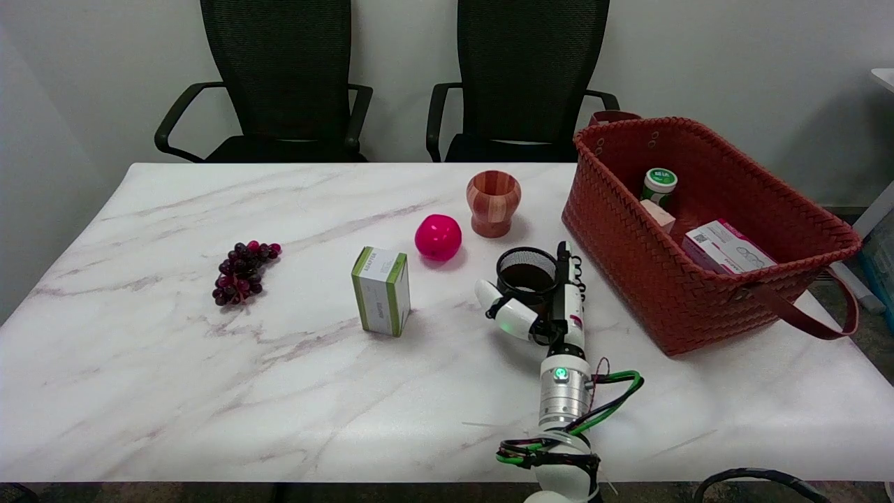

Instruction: Pick up the black pen container.

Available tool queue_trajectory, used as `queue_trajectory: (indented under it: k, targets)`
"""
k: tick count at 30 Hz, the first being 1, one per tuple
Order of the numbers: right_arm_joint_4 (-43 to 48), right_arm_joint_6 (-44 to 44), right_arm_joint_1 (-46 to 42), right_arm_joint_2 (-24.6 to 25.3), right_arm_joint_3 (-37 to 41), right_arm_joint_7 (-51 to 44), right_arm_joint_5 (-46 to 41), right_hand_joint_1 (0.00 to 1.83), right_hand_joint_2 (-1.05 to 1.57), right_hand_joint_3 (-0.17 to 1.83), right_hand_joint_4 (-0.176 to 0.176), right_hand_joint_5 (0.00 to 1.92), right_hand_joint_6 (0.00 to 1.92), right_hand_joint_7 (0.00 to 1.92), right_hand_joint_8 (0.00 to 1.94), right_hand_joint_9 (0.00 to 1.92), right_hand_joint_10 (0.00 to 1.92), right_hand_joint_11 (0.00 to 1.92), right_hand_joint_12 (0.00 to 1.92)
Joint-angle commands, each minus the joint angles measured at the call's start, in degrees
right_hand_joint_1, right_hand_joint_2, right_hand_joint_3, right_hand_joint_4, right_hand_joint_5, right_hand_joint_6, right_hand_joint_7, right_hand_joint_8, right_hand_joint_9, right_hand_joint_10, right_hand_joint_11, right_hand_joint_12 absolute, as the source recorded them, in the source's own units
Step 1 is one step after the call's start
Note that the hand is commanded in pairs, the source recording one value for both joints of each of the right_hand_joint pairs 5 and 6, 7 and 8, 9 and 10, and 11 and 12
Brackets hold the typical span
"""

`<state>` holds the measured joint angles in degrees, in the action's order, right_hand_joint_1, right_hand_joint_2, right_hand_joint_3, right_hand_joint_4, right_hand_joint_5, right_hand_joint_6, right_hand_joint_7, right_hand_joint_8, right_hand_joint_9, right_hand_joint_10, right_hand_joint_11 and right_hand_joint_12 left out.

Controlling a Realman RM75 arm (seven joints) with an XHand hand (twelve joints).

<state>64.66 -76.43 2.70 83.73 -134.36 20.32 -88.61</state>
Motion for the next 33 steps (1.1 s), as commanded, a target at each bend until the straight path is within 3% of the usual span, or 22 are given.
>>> queue_trajectory:
  k: [1, 4, 8, 10, 12, 15, 21, 33]
  targets:
    - [-1.2, 1.1, 1.1, -0.2, -0.1, 1.7, 0.3, 1.09, 0.53, 0.43, 0.000, 0.00, 0.00, 0.00, 0.00, 0.00, 0.00, 0.00, 0.00]
    - [-1.1, 0.7, 0.9, -0.2, -0.1, 1.7, 0.4, 1.09, 0.58, 0.41, 0.000, 0.00, 0.00, 0.01, 0.01, 0.05, 0.05, 0.00, 0.00]
    - [-1.0, 0.2, 0.9, -0.1, -0.1, 1.8, 0.4, 1.09, 0.65, 0.42, 0.000, 0.03, 0.03, 0.41, 0.41, 0.28, 0.28, 0.01, 0.01]
    - [-1.1, -0.1, 0.9, -0.1, -0.1, 1.9, 0.4, 1.09, 0.68, 0.43, 0.000, 0.29, 0.29, 0.63, 0.63, 0.43, 0.43, 0.11, 0.11]
    - [-1.1, -0.3, 0.8, -0.1, -0.1, 2.1, 0.4, 1.09, 0.71, 0.45, 0.000, 0.76, 0.76, 0.80, 0.80, 0.60, 0.60, 0.30, 0.30]
    - [-1.2, -0.3, 0.7, -0.1, -0.1, 3.2, 0.4, 1.10, 0.74, 0.47, 0.000, 1.03, 1.03, 0.92, 0.92, 0.71, 0.71, 0.38, 0.38]
    - [-1.2, -0.3, 0.6, -0.2, -0.1, 3.2, 0.4, 1.13, 0.74, 0.59, 0.000, 1.29, 1.29, 1.10, 1.10, 0.82, 0.82, 0.45, 0.45]
    - [0.9, -0.3, 1.8, -0.2, 0.1, 4.8, 5.8, 1.11, 0.85, 0.52, 0.000, 1.21, 1.21, 1.19, 1.19, 0.89, 0.89, 0.57, 0.57]
